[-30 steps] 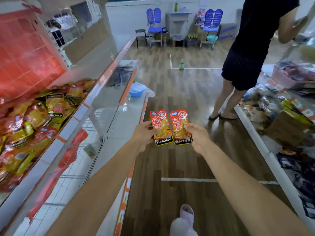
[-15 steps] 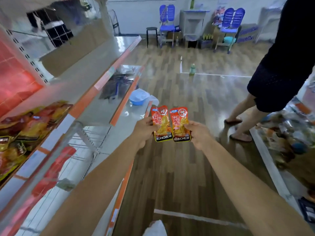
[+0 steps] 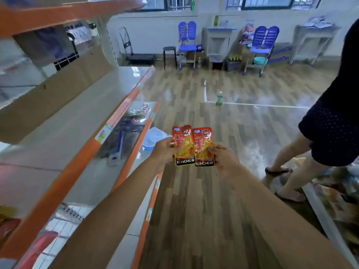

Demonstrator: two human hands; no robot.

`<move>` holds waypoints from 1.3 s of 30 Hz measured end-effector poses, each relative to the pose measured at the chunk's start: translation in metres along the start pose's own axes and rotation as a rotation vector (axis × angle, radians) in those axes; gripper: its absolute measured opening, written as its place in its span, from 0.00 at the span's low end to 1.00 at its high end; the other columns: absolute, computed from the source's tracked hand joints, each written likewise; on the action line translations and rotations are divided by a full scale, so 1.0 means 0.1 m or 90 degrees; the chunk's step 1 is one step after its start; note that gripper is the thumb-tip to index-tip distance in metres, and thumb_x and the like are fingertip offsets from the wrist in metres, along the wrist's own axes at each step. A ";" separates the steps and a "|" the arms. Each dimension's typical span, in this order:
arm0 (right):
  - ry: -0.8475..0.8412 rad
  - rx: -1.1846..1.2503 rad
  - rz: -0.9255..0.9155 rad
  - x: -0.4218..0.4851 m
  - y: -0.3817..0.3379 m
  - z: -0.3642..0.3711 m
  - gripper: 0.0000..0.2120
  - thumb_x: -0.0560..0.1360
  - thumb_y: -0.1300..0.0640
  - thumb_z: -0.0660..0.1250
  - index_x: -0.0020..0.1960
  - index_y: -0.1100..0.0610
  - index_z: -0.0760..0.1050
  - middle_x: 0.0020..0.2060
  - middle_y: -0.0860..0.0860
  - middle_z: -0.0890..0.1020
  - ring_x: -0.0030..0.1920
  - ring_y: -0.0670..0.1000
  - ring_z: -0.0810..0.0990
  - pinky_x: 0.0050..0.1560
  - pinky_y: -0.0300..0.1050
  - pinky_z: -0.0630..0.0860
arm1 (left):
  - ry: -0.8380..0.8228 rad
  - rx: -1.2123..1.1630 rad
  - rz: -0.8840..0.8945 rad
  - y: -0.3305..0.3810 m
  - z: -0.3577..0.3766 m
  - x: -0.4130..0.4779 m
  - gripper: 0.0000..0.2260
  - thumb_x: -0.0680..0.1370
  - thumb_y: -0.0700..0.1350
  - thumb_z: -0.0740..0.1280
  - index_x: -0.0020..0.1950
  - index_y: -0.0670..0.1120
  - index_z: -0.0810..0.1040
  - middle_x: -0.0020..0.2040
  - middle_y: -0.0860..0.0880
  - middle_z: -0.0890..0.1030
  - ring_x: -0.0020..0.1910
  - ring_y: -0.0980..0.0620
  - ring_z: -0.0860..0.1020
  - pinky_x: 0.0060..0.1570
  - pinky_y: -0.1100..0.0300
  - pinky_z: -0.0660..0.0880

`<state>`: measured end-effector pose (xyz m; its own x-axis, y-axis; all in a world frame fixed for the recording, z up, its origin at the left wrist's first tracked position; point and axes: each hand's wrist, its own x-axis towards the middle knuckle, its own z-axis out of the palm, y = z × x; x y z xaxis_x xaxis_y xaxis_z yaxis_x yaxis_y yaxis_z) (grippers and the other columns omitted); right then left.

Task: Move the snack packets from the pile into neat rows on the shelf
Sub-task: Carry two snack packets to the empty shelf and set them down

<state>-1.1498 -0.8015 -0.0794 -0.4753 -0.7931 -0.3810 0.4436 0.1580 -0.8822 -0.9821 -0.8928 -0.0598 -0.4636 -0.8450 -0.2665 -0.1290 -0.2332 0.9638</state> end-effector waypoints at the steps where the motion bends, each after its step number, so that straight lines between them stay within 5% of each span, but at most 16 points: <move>1: 0.002 0.004 0.003 0.16 -0.06 0.04 0.09 0.76 0.71 0.62 0.42 0.60 0.76 0.36 0.55 0.83 0.33 0.52 0.83 0.44 0.51 0.80 | 0.000 -0.004 -0.002 0.04 -0.01 0.18 0.14 0.76 0.32 0.67 0.61 0.40 0.75 0.56 0.42 0.80 0.49 0.45 0.81 0.49 0.52 0.79; 7: -0.025 0.030 0.017 1.26 -0.46 0.26 0.09 0.77 0.71 0.59 0.43 0.62 0.73 0.36 0.55 0.81 0.28 0.49 0.82 0.27 0.40 0.79 | -0.001 -0.003 0.003 0.25 -0.04 1.32 0.14 0.76 0.31 0.66 0.60 0.41 0.76 0.56 0.41 0.80 0.51 0.44 0.80 0.50 0.51 0.79; 12: -0.066 0.015 0.020 2.41 -0.89 0.38 0.05 0.77 0.70 0.60 0.48 0.64 0.74 0.34 0.55 0.83 0.28 0.48 0.82 0.30 0.41 0.80 | 0.008 -0.009 0.014 0.50 0.02 2.40 0.16 0.76 0.30 0.65 0.63 0.39 0.74 0.55 0.41 0.80 0.46 0.48 0.81 0.39 0.61 0.79; 15: -0.109 -0.014 0.019 3.04 -1.22 0.49 0.08 0.78 0.70 0.58 0.45 0.63 0.75 0.29 0.51 0.83 0.28 0.47 0.82 0.30 0.40 0.80 | 0.034 -0.017 0.006 0.71 0.04 3.00 0.17 0.76 0.29 0.64 0.64 0.38 0.74 0.58 0.39 0.79 0.48 0.46 0.80 0.40 0.60 0.79; 19: -0.160 -0.061 0.001 3.81 -1.58 0.74 0.08 0.78 0.69 0.58 0.55 0.65 0.74 0.38 0.56 0.82 0.30 0.48 0.82 0.34 0.42 0.80 | 0.085 -0.036 0.022 0.98 -0.02 3.67 0.17 0.75 0.28 0.64 0.64 0.36 0.73 0.57 0.38 0.78 0.49 0.44 0.79 0.41 0.59 0.80; 23: -0.187 -0.064 0.013 4.45 -1.77 1.01 0.09 0.78 0.70 0.59 0.45 0.62 0.76 0.30 0.52 0.83 0.28 0.47 0.82 0.30 0.39 0.79 | 0.125 -0.039 0.029 1.17 -0.18 4.21 0.14 0.76 0.31 0.66 0.60 0.39 0.75 0.54 0.39 0.79 0.47 0.46 0.80 0.41 0.60 0.81; 29: -0.222 -0.076 0.020 5.52 -2.03 1.62 0.07 0.78 0.68 0.60 0.49 0.61 0.76 0.39 0.56 0.82 0.33 0.49 0.82 0.38 0.43 0.80 | 0.160 -0.056 0.056 1.50 -0.58 5.17 0.13 0.76 0.30 0.65 0.57 0.41 0.75 0.46 0.44 0.81 0.40 0.50 0.82 0.38 0.59 0.81; 39: -0.290 -0.064 0.042 6.92 -2.52 2.92 0.09 0.79 0.69 0.58 0.45 0.60 0.74 0.30 0.53 0.83 0.28 0.48 0.82 0.30 0.40 0.80 | 0.266 -0.019 0.099 2.12 -1.51 6.54 0.13 0.73 0.30 0.69 0.56 0.38 0.77 0.50 0.39 0.81 0.48 0.42 0.81 0.53 0.48 0.79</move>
<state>-1.3684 -1.5617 -0.0394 -0.0565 -0.9532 -0.2969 0.3759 0.2552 -0.8908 -1.1808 -1.5677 -0.0303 -0.0807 -0.9916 -0.1014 -0.0576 -0.0969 0.9936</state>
